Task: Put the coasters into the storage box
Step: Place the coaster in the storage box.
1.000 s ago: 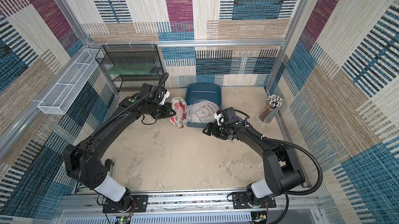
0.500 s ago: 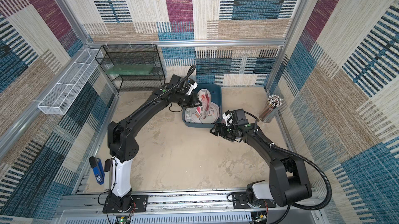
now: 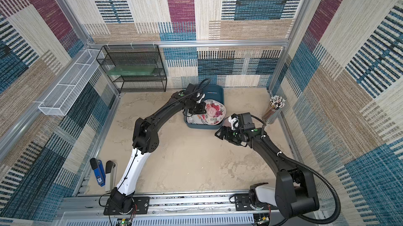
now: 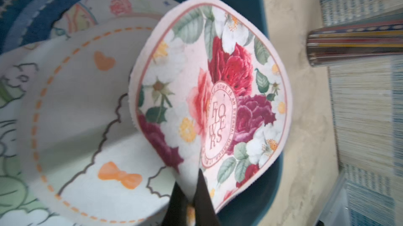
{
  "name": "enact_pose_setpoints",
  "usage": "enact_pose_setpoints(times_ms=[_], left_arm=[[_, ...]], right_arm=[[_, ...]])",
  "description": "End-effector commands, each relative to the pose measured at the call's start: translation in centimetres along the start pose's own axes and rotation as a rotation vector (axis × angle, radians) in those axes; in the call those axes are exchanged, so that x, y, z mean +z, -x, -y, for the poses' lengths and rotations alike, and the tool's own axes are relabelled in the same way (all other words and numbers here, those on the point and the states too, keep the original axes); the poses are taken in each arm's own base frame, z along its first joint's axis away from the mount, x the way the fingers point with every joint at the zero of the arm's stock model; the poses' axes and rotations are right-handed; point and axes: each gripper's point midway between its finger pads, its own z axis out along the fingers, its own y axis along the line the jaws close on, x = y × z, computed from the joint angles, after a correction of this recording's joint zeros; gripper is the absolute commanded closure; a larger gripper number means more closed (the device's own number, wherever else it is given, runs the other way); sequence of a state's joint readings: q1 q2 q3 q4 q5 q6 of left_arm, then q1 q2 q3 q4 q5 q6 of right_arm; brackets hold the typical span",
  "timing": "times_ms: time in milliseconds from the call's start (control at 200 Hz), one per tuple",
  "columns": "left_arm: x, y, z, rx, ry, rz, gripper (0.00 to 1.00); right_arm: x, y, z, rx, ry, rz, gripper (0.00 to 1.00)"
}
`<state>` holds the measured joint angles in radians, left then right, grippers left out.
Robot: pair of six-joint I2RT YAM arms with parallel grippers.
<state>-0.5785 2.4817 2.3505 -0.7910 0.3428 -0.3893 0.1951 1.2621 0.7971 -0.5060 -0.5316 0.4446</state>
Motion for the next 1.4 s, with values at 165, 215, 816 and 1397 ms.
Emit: enact_pose_setpoints(times_ms=[165,215,816,1397], left_arm=[[-0.9,-0.5,-4.8,0.041,0.188,-0.016,1.00],[-0.8,-0.5,-5.3,0.048,0.202,-0.019,1.00],[-6.4,1.7,-3.4,0.094,0.240,0.069,0.42],[-11.5,-3.2,0.7,-0.025,0.017,0.115,0.30]], right_arm=[[-0.2,0.1,0.0,-0.002,-0.002,0.002,0.15],[-0.2,0.2,-0.1,-0.004,0.001,0.001,0.15],[0.1,1.1,0.1,0.002,-0.013,0.010,0.15],[-3.7,6.8,15.1,0.368,-0.261,0.151,0.11]])
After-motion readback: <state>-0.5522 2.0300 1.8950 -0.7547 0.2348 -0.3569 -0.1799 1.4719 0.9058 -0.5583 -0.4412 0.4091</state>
